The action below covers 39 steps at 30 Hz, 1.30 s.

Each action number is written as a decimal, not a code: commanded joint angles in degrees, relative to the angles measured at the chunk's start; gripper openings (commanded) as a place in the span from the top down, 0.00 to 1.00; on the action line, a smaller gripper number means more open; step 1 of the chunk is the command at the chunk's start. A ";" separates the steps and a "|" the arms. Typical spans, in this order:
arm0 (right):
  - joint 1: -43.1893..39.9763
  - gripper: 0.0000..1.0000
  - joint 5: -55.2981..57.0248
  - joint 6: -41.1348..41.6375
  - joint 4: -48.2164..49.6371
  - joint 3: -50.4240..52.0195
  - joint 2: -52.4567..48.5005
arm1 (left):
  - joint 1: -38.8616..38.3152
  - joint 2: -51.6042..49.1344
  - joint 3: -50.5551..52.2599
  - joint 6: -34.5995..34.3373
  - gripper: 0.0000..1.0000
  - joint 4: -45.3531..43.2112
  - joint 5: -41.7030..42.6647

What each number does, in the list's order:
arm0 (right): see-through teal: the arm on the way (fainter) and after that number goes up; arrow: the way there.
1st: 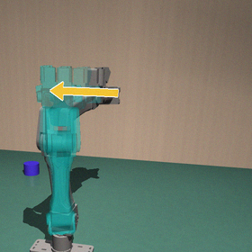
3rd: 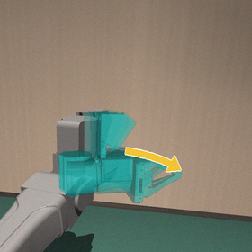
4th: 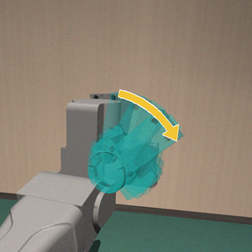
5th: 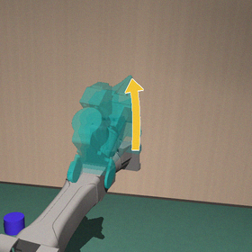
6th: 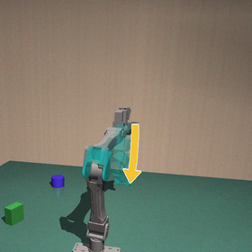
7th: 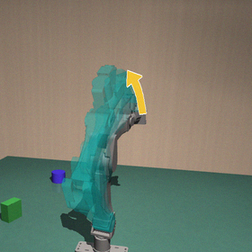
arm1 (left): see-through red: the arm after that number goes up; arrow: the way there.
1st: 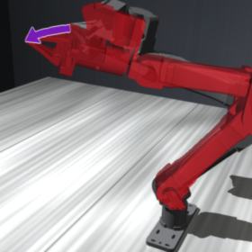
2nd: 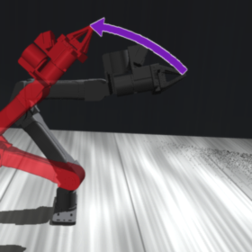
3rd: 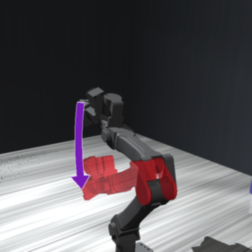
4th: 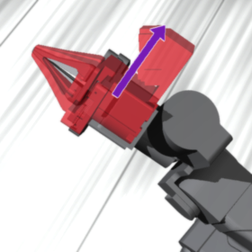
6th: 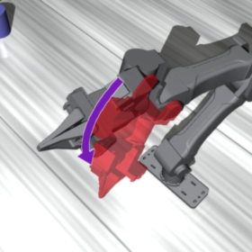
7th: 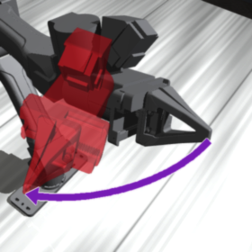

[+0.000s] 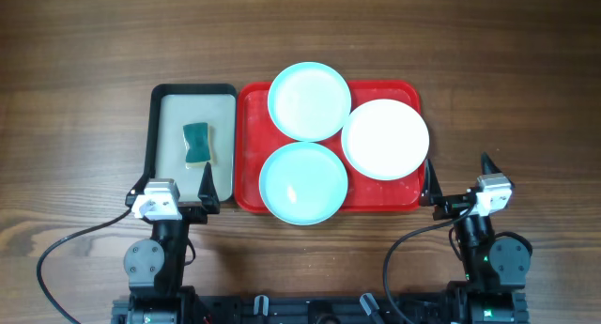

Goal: Clean dirty plates on tray and stack at the side

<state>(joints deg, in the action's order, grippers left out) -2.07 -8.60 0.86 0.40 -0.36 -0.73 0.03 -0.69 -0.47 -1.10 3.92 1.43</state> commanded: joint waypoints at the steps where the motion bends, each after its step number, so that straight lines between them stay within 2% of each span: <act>1: 0.24 0.00 -2.38 0.79 0.42 0.07 0.09 | -0.31 0.46 0.13 0.90 0.00 0.42 0.87; 4: 0.24 0.00 -2.86 2.89 0.44 0.07 0.09 | -0.31 0.46 0.13 0.13 0.00 0.31 1.90; 7: 0.24 0.00 -2.86 5.55 0.59 0.07 0.09 | -0.31 0.46 0.13 -1.51 0.00 -0.46 7.76; 10: 0.24 0.00 -2.91 6.10 0.72 0.07 0.09 | -0.31 0.37 0.13 -1.46 0.00 -0.42 7.72; 12: 0.24 0.00 -3.69 14.05 1.81 0.07 0.09 | -0.31 0.37 0.13 -1.84 0.00 -1.33 8.24; 13: 0.24 0.00 -4.31 17.05 2.64 0.07 0.09 | -0.31 0.37 0.13 -4.20 0.00 -2.25 9.64; 16: 0.22 0.00 -4.63 17.11 2.91 -0.20 0.09 | -0.31 0.37 -0.44 -8.63 0.00 -4.57 12.00; 18: 0.24 0.00 -5.66 17.07 2.60 -1.86 -0.11 | -0.31 0.31 -2.36 -9.44 0.00 -2.91 12.52; 22: 0.24 0.00 -6.78 15.76 1.18 -9.84 -5.64 | -0.28 -2.75 -12.63 -12.90 0.00 5.84 12.46; 25: 0.24 0.00 -8.31 15.63 -2.36 -18.34 -14.62 | -0.24 -10.75 -23.85 -13.70 0.00 13.38 9.33; 29: 0.24 0.00 -13.90 15.34 -9.31 -31.43 -31.04 | -0.24 -27.56 -40.57 -10.21 0.00 22.95 9.46; 31: 0.24 0.00 -17.00 12.11 -17.66 -40.89 -40.81 | -0.24 -39.63 -51.74 -7.65 0.00 32.06 9.44; 35: 0.24 0.00 -17.33 6.93 -38.03 -60.76 -57.07 | -0.24 -56.28 -66.38 -7.65 0.00 46.16 9.44; 39: 0.24 0.00 -16.94 2.58 -49.48 -74.25 -68.15 | -0.26 -66.23 -72.87 -8.61 0.00 51.87 9.49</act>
<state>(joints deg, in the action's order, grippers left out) -2.02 -24.45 8.14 -45.41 -66.98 -63.40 0.03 -61.06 -68.73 -10.04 53.74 10.98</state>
